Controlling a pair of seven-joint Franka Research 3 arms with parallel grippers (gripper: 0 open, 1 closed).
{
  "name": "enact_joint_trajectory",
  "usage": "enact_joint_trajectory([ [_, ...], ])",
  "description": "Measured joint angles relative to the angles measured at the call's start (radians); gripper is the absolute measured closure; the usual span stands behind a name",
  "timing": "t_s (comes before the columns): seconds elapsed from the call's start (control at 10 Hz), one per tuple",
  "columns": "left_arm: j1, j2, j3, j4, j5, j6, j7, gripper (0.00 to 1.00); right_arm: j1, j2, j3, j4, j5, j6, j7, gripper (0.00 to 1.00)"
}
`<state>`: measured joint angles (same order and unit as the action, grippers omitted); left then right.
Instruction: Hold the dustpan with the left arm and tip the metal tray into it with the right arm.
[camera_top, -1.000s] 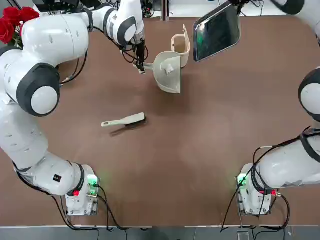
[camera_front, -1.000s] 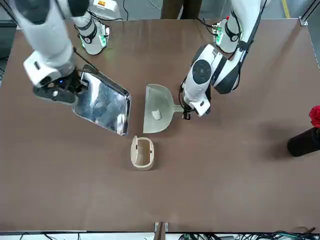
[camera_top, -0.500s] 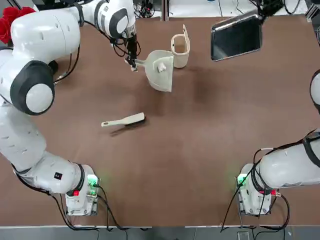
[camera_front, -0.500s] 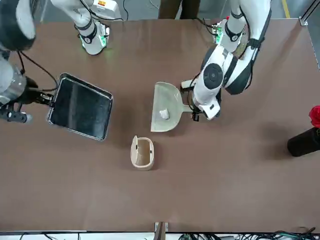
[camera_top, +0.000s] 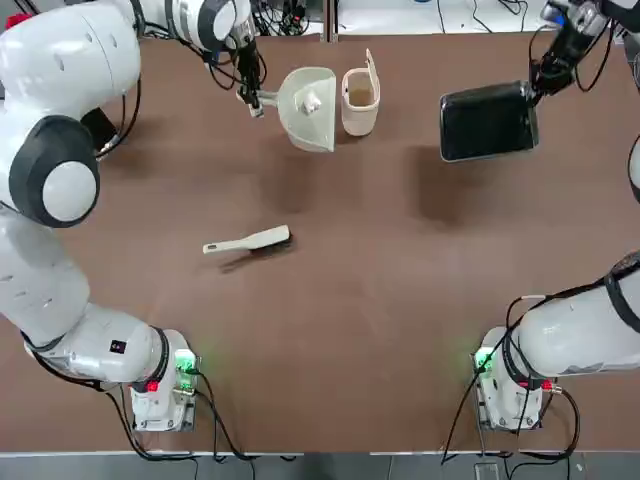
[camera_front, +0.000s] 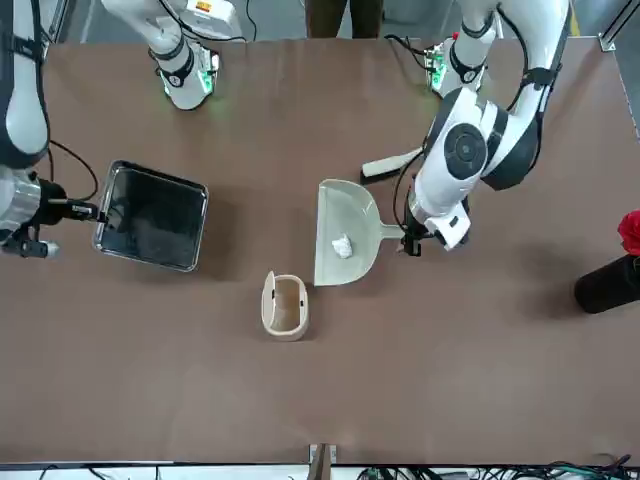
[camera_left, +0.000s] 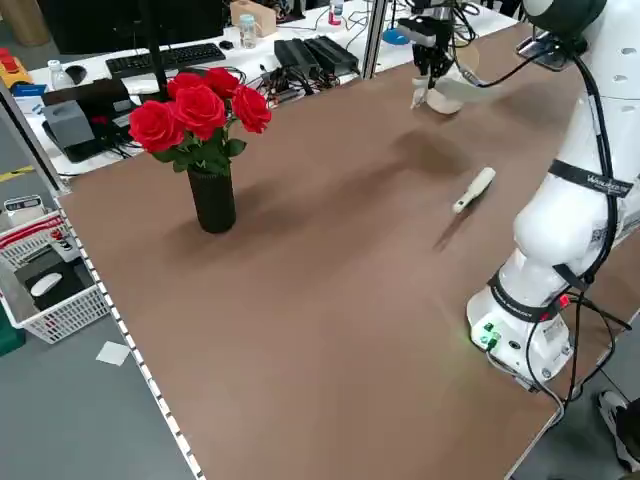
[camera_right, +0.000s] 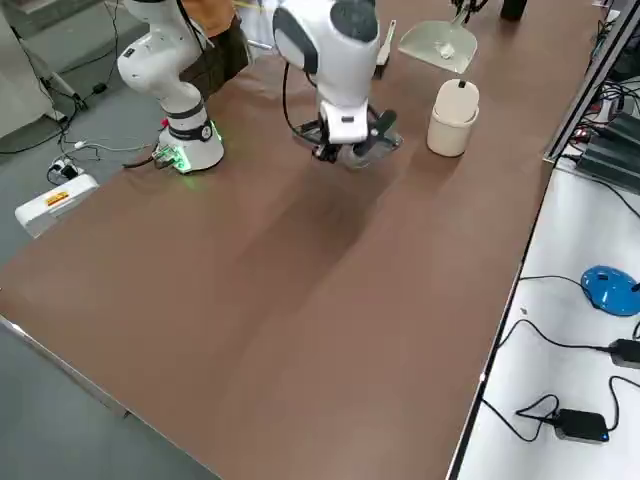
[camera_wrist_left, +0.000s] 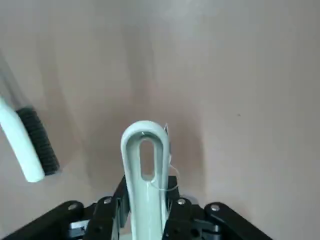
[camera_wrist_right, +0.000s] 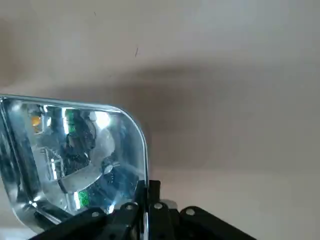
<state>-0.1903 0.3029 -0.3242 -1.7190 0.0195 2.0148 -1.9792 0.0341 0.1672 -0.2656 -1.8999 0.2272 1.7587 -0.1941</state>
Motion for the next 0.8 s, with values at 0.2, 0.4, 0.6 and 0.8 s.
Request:
enact_joint_trajectory([
  [0.2, 0.013, -0.001, 0.002, 0.065, 0.01, 0.0, 0.016, 0.67, -0.002, 0.091, -0.039, -0.049, 0.067, 0.102, -0.163, 0.96],
  [0.4, 0.021, -0.001, 0.004, 0.098, 0.057, -0.001, 0.015, 0.67, -0.005, 0.175, -0.051, -0.078, 0.121, 0.194, -0.269, 0.96],
  [0.6, 0.021, 0.001, 0.006, 0.117, 0.087, -0.001, 0.006, 0.67, -0.015, 0.24, -0.065, -0.086, 0.206, 0.217, -0.375, 0.96],
  [0.8, 0.019, 0.02, 0.007, 0.169, 0.108, 0.0, -0.03, 0.67, -0.024, 0.288, -0.087, -0.087, 0.247, 0.239, -0.434, 0.96],
])
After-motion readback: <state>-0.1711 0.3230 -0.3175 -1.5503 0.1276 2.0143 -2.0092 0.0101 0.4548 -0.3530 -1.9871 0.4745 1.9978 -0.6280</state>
